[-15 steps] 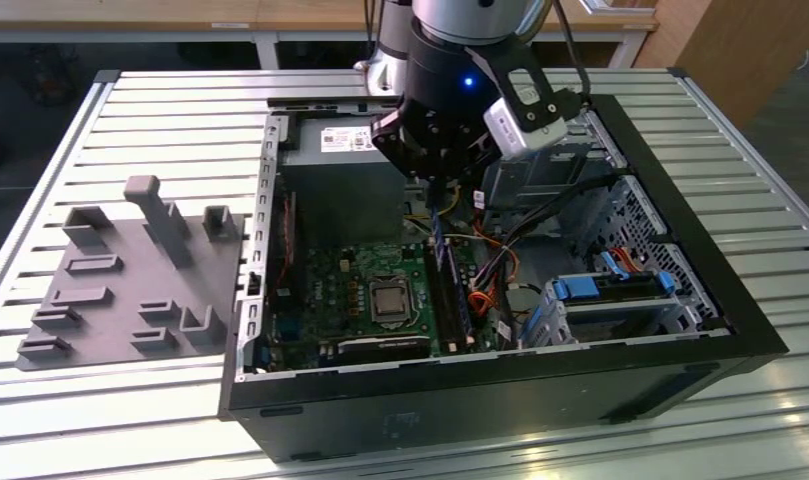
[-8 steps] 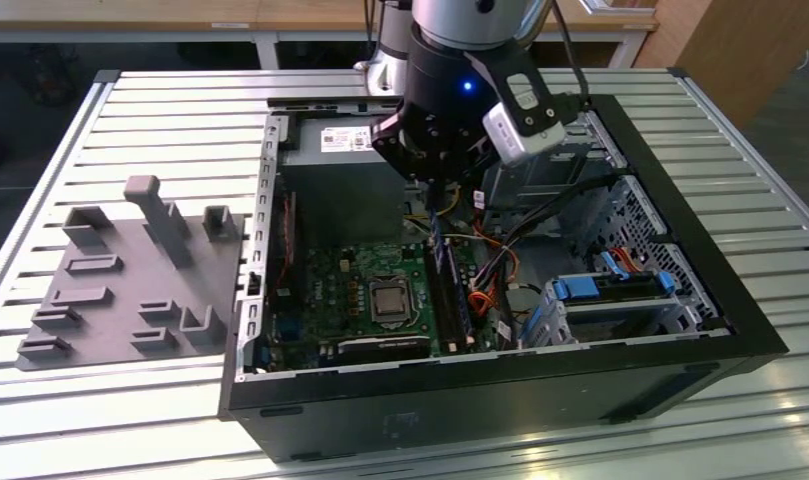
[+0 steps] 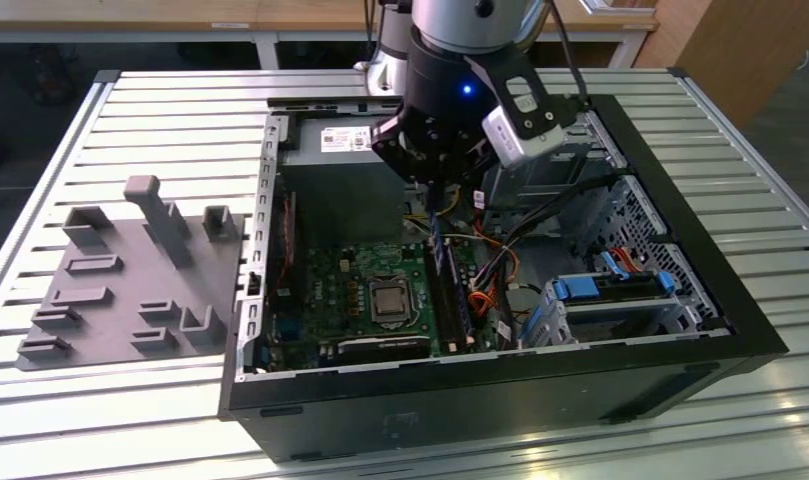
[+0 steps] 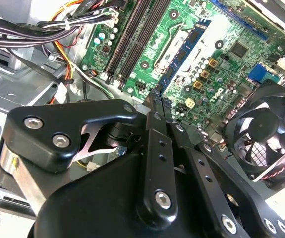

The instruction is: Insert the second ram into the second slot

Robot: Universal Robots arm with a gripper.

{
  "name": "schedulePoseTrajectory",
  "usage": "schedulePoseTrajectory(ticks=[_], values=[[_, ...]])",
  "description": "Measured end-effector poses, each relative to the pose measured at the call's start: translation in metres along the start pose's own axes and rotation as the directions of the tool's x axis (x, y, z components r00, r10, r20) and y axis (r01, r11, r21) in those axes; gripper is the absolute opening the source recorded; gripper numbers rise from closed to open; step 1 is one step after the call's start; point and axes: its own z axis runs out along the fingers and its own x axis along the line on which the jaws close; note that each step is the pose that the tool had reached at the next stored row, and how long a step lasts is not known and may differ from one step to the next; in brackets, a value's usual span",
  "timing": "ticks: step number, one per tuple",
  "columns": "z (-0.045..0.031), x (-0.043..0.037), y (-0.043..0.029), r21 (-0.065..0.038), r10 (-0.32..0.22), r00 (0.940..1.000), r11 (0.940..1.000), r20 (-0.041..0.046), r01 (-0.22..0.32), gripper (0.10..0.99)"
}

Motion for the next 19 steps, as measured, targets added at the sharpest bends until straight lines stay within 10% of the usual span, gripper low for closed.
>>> schedulePoseTrajectory(ticks=[19], values=[[0.0062,-0.0002,-0.0017,0.000,-0.005,1.0000,1.0000,-0.0015,0.005,0.118]])
